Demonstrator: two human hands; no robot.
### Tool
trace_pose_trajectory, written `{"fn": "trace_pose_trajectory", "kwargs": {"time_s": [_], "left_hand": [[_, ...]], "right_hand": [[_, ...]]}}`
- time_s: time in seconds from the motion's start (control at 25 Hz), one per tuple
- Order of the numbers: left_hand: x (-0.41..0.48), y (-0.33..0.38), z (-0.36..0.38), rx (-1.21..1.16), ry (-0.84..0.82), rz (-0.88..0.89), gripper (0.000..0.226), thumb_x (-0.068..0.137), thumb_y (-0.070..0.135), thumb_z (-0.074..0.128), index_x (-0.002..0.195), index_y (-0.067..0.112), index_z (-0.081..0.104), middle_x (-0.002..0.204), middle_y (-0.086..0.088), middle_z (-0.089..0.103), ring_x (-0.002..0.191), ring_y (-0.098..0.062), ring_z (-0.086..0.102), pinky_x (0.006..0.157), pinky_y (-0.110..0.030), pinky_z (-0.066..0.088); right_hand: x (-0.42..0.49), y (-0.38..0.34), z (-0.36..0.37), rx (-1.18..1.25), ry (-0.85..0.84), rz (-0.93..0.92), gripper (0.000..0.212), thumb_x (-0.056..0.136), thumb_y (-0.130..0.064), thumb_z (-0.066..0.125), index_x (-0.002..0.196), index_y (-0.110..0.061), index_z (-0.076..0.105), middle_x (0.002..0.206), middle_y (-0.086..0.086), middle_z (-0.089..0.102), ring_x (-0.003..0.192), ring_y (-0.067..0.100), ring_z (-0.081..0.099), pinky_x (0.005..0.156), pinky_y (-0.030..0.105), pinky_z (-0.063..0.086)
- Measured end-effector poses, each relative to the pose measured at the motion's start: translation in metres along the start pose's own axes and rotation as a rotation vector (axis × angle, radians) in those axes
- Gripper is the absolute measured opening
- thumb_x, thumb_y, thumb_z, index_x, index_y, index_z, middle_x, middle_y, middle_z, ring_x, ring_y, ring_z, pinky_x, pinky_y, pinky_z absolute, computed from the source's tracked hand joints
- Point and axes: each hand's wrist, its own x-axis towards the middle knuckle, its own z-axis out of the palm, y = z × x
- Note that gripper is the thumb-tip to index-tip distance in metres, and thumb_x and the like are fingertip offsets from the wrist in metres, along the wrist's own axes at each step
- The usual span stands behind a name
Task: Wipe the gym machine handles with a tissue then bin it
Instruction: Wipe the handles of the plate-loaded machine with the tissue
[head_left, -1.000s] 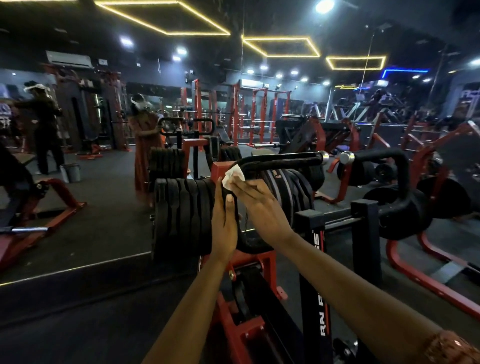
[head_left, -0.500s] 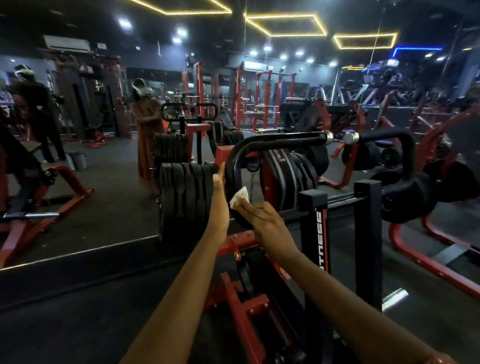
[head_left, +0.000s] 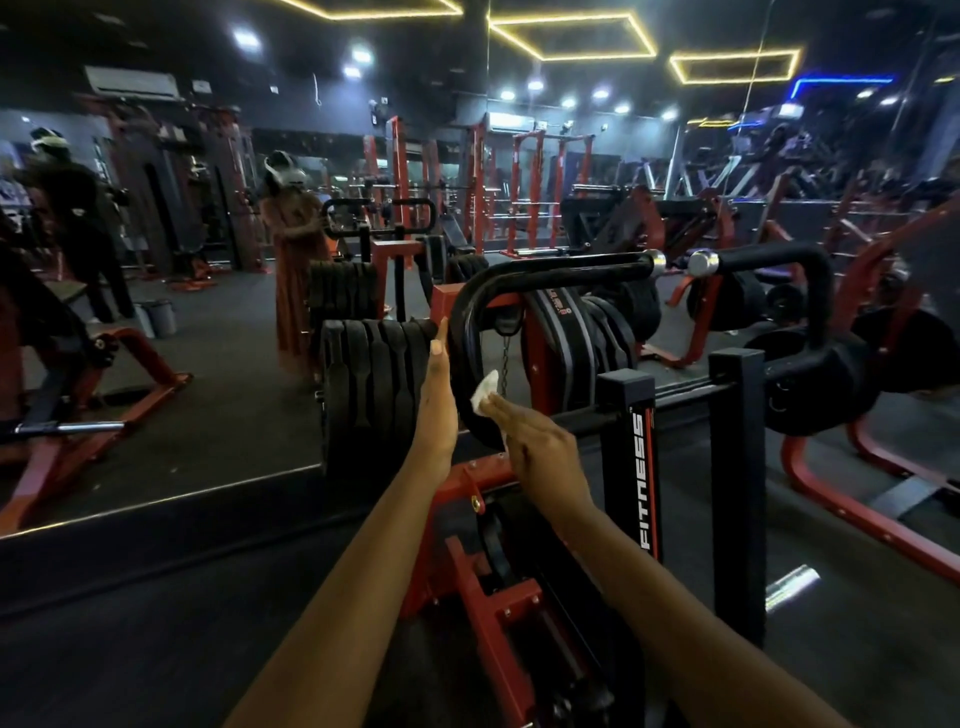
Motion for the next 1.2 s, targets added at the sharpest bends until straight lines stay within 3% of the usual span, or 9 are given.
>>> {"fn": "trace_pose_trajectory", "kwargs": {"time_s": [0.12, 0.2, 0.28, 0.36, 0.44, 0.68, 0.84, 1.0, 1.2], "left_hand": [[0.002, -0.009, 0.004, 0.018, -0.013, 0.025, 0.085, 0.069, 0.086, 0.031, 0.142, 0.043, 0.023, 0.152, 0.006, 0.028, 0.140, -0.013, 0.026, 0.115, -0.048, 0.022], [0.000, -0.006, 0.005, 0.044, -0.013, 0.053, 0.092, 0.068, 0.086, 0.034, 0.145, 0.036, 0.023, 0.152, 0.004, 0.029, 0.139, -0.012, 0.027, 0.115, -0.047, 0.023], [-0.001, -0.006, 0.005, 0.067, -0.011, 0.069, 0.096, 0.068, 0.086, 0.034, 0.146, 0.031, 0.022, 0.152, 0.003, 0.028, 0.139, -0.011, 0.027, 0.116, -0.046, 0.023], [0.000, -0.006, 0.005, 0.069, -0.005, 0.070, 0.098, 0.066, 0.086, 0.034, 0.146, 0.032, 0.020, 0.153, 0.003, 0.025, 0.140, -0.011, 0.025, 0.116, -0.044, 0.023], [-0.001, -0.007, 0.006, 0.091, -0.005, 0.064, 0.093, 0.068, 0.085, 0.033, 0.146, 0.037, 0.017, 0.155, 0.006, 0.020, 0.140, -0.009, 0.021, 0.116, -0.041, 0.019], [0.000, -0.012, 0.007, 0.083, -0.012, 0.080, 0.055, 0.094, 0.054, 0.028, 0.146, 0.039, 0.015, 0.153, 0.006, 0.024, 0.138, -0.010, 0.028, 0.110, -0.037, 0.030], [0.001, -0.013, 0.005, 0.105, -0.006, 0.070, 0.055, 0.094, 0.051, 0.031, 0.145, 0.039, 0.015, 0.154, 0.006, 0.021, 0.138, -0.010, 0.025, 0.108, -0.034, 0.027], [0.003, -0.017, 0.002, 0.181, -0.041, 0.100, 0.065, 0.091, 0.048, 0.045, 0.145, 0.041, 0.010, 0.153, 0.006, 0.023, 0.136, -0.006, 0.028, 0.113, -0.035, 0.027], [-0.003, -0.025, 0.009, 0.377, -0.027, 0.110, 0.081, 0.092, 0.028, 0.053, 0.145, 0.040, -0.007, 0.145, 0.003, 0.034, 0.118, -0.001, 0.049, 0.103, -0.025, 0.036]], "right_hand": [[0.044, -0.014, -0.009, 0.250, 0.128, 0.352, 0.039, 0.090, 0.003, 0.044, 0.124, -0.014, 0.056, 0.096, 0.015, 0.069, 0.060, 0.010, 0.057, 0.056, 0.015, 0.046], [0.068, -0.029, -0.003, 0.270, 0.161, 0.409, 0.042, 0.091, 0.002, 0.042, 0.129, -0.013, 0.051, 0.085, 0.016, 0.068, 0.054, 0.011, 0.056, 0.049, 0.017, 0.042], [0.068, -0.041, 0.004, 0.281, 0.162, 0.426, 0.042, 0.091, 0.002, 0.042, 0.130, -0.014, 0.049, 0.074, 0.000, 0.063, 0.057, -0.003, 0.054, 0.056, 0.011, 0.042], [0.045, -0.041, 0.009, 0.296, 0.080, 0.464, 0.043, 0.092, 0.001, 0.041, 0.131, -0.015, 0.049, 0.098, -0.004, 0.063, 0.083, -0.016, 0.049, 0.082, 0.013, 0.043], [0.019, -0.039, 0.008, 0.272, 0.021, 0.496, 0.042, 0.092, 0.001, 0.040, 0.129, -0.016, 0.051, 0.121, 0.007, 0.059, 0.110, 0.007, 0.053, 0.099, 0.028, 0.042], [0.044, -0.047, 0.011, 0.193, 0.185, 0.359, 0.034, 0.094, -0.007, 0.045, 0.124, -0.020, 0.055, 0.094, -0.018, 0.062, 0.080, -0.019, 0.055, 0.082, 0.003, 0.043], [0.007, -0.045, 0.017, 0.164, 0.051, 0.289, 0.043, 0.092, 0.001, 0.043, 0.133, -0.013, 0.045, 0.137, -0.001, 0.048, 0.127, 0.007, 0.042, 0.108, 0.032, 0.037], [-0.031, -0.017, 0.027, -0.097, 0.063, 0.037, 0.073, 0.064, 0.023, 0.060, 0.130, -0.003, 0.045, 0.135, 0.014, 0.048, 0.127, 0.021, 0.041, 0.102, 0.040, 0.039], [-0.044, 0.010, 0.015, -0.255, -0.012, -0.066, 0.059, 0.070, 0.006, 0.038, 0.127, -0.005, 0.050, 0.134, 0.013, 0.050, 0.126, 0.021, 0.044, 0.099, 0.032, 0.041]]}}
